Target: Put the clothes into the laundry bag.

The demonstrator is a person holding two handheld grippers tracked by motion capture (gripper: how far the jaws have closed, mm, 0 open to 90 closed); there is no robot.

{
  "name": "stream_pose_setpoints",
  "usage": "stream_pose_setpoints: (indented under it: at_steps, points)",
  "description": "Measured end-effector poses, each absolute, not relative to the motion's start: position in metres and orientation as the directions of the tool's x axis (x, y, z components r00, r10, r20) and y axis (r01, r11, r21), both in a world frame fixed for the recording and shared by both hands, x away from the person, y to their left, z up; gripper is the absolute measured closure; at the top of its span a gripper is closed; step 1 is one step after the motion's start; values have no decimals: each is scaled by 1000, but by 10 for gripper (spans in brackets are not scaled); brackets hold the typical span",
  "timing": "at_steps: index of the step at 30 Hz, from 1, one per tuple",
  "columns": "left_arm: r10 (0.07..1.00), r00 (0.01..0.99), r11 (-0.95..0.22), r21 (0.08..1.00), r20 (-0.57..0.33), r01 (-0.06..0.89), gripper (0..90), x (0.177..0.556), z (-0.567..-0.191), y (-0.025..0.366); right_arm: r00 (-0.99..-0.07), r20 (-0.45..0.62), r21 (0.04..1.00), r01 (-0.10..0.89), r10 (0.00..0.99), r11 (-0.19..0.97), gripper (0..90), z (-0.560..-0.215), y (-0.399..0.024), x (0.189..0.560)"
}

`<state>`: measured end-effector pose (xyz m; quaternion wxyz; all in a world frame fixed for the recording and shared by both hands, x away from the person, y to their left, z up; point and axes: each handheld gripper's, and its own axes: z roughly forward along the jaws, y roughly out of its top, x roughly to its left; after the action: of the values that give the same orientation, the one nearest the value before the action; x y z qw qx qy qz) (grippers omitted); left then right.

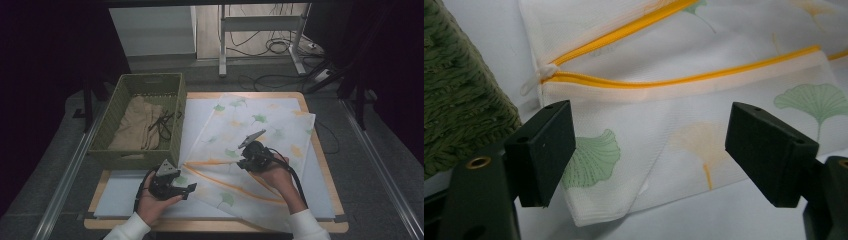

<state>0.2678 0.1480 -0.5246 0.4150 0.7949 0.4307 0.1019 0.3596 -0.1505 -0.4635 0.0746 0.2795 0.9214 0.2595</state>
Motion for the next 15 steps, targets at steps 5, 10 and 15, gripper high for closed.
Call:
stream_pose_setpoints:
  at_steps: [5,10,15]
  points:
    - [773,607,-281,758,-185,589,199,265,-524,148,-838,16,521,473,546,710,871,-462,-150,361]
    - [774,603,-270,760,-193,591,199,265,-523,149,-836,32,539,476,548,695,873,-457,-154,359]
    - [783,594,-271,759,-183,592,199,265,-524,146,-844,33,541,465,535,700,873,-454,-154,358]
